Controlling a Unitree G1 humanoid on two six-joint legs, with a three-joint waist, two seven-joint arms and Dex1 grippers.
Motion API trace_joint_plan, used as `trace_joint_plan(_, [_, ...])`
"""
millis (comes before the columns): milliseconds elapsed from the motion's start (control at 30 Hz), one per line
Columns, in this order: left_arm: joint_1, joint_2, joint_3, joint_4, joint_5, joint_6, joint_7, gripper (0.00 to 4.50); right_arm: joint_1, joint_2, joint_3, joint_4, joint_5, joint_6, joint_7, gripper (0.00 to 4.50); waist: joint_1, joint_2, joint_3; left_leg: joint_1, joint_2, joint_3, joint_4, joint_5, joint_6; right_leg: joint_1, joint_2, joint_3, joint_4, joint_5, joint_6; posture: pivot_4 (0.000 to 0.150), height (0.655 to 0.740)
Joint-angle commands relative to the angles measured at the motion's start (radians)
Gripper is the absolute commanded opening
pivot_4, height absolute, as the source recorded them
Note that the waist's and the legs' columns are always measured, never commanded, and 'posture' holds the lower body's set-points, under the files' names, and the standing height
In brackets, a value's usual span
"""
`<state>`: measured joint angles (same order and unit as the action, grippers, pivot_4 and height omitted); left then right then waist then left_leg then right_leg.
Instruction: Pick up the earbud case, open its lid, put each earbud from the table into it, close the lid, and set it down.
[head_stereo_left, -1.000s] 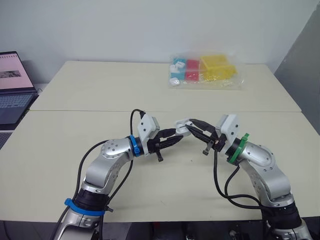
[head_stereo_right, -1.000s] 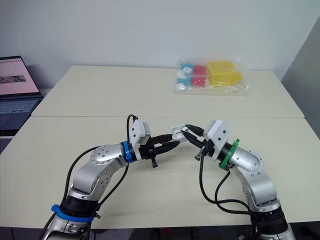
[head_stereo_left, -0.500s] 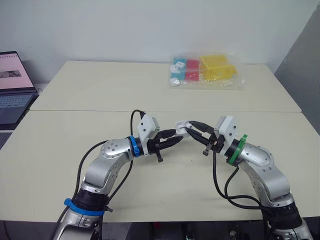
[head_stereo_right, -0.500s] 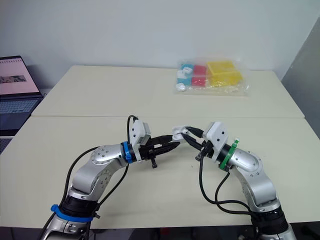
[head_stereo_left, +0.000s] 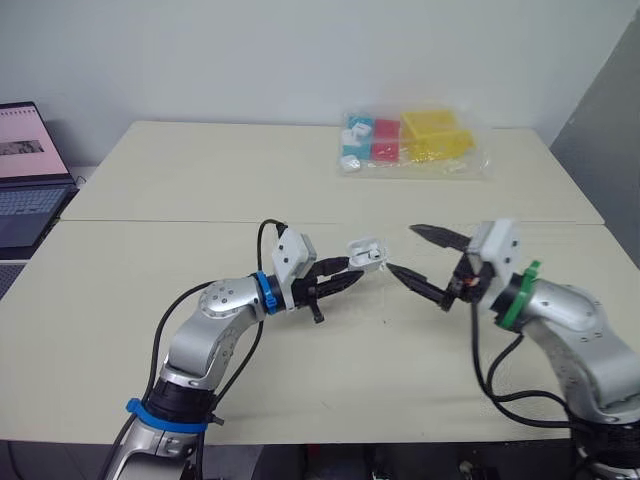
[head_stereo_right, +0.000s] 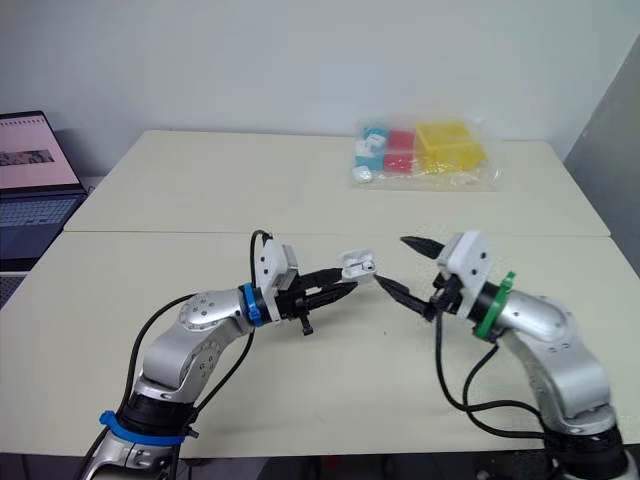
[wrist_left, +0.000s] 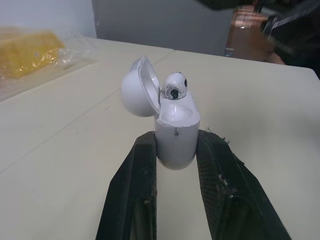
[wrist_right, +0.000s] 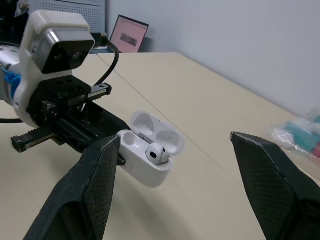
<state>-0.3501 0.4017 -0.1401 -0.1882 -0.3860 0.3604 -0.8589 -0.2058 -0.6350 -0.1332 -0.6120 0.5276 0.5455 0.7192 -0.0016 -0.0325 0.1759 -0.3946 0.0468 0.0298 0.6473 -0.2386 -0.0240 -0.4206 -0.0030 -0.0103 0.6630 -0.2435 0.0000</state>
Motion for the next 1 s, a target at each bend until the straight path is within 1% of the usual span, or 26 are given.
trace_joint_plan(33, [0.003,-0.002,0.017,-0.024,-0.002,-0.037,0.002,0.77,0.040,-0.063,-0.099,-0.060,0.071,0.048,0.020,3.65,0.000,0.000,0.000,0.000,0.000,0.000,0.000,0.000,0.000,0.000,0.000,0.000,0.000,0.000,0.000,0.150,0.7400])
trace_joint_plan(167, [0.012,-0.009,0.016,-0.011,0.006,-0.082,-0.005,0.77,0.184,-0.124,-0.206,-0.055,-0.005,0.030,-0.017,3.65,0.002,0.000,0.000,0.000,0.000,0.000,0.000,0.000,0.000,0.000,0.000,0.000,0.000,0.000,0.000,0.150,0.7400])
trace_joint_plan(233, [0.024,-0.001,0.005,-0.001,0.025,-0.117,-0.019,0.77,0.253,-0.126,-0.244,-0.065,-0.030,0.086,-0.076,3.65,0.002,0.000,0.000,0.000,0.000,0.000,0.000,0.000,0.000,0.000,0.000,0.000,0.000,0.000,0.000,0.150,0.7400])
trace_joint_plan(267, [0.033,0.002,0.002,0.002,0.031,-0.131,-0.026,0.77,0.283,-0.149,-0.251,-0.078,-0.059,0.174,-0.127,3.65,0.002,0.000,0.000,0.000,0.000,0.000,0.000,0.000,0.000,0.000,0.000,0.000,0.000,0.000,0.000,0.150,0.7400])
trace_joint_plan(367, [0.048,0.007,-0.005,0.013,0.045,-0.162,-0.040,0.77,0.313,-0.203,-0.236,-0.094,-0.147,0.315,-0.234,3.65,-0.002,0.000,0.000,0.001,0.000,0.002,0.000,0.000,0.000,0.000,-0.001,0.001,0.000,0.000,0.000,0.150,0.7400])
trace_joint_plan(433, [0.051,0.009,-0.013,0.021,0.058,-0.183,-0.051,0.77,0.301,-0.192,-0.249,-0.090,-0.119,0.317,-0.222,3.65,-0.002,0.000,0.000,0.002,0.000,0.002,0.000,0.000,0.000,0.000,0.000,0.001,0.001,0.000,0.000,0.150,0.7400])
trace_joint_plan(567, [0.042,0.003,-0.019,0.044,0.067,-0.203,-0.064,0.77,0.231,-0.235,-0.209,-0.025,-0.137,0.419,-0.240,3.65,-0.002,0.000,0.000,0.002,0.000,0.001,0.000,0.000,0.000,0.000,0.000,0.000,0.001,0.000,0.000,0.150,0.7400])
trace_joint_plan(633, [0.031,-0.002,-0.017,0.061,0.069,-0.208,-0.066,0.77,0.151,-0.217,-0.178,0.040,-0.125,0.444,-0.248,3.65,-0.002,0.000,0.000,0.002,0.000,0.001,0.000,0.000,0.000,0.000,0.000,0.001,0.000,0.000,0.000,0.150,0.7400])
trace_joint_plan(700, [0.024,-0.006,-0.016,0.070,0.071,-0.212,-0.068,0.77,0.074,-0.185,-0.137,0.095,-0.122,0.446,-0.261,3.65,-0.005,0.000,0.000,0.001,0.000,0.002,0.000,0.000,0.000,0.000,0.000,0.001,-0.001,0.000,0.000,0.150,0.7400])
trace_joint_plan(767, [0.019,-0.008,-0.016,0.075,0.073,-0.214,-0.068,0.77,0.030,-0.162,-0.110,0.134,-0.137,0.446,-0.277,3.65,-0.003,0.000,0.000,0.000,0.000,0.001,0.000,0.000,0.000,0.000,0.000,0.001,-0.001,0.000,0.000,0.150,0.7400])
trace_joint_plan(933, [0.017,-0.010,-0.015,0.072,0.075,-0.210,-0.066,0.77,-0.106,-0.052,-0.043,0.310,-0.190,0.419,-0.357,3.65,-0.002,0.000,0.000,-0.003,0.000,0.000,-0.001,0.000,0.000,-0.002,0.001,0.000,-0.002,0.000,0.000,0.150,0.7400])
trace_joint_plan(1000, [0.022,-0.007,-0.014,0.064,0.075,-0.206,-0.064,0.77,-0.153,-0.018,-0.014,0.404,-0.227,0.378,-0.379,3.65,-0.002,0.000,0.000,-0.003,0.000,0.001,-0.001,0.000,0.000,-0.002,0.000,0.001,-0.002,0.000,0.000,0.150,0.7400])
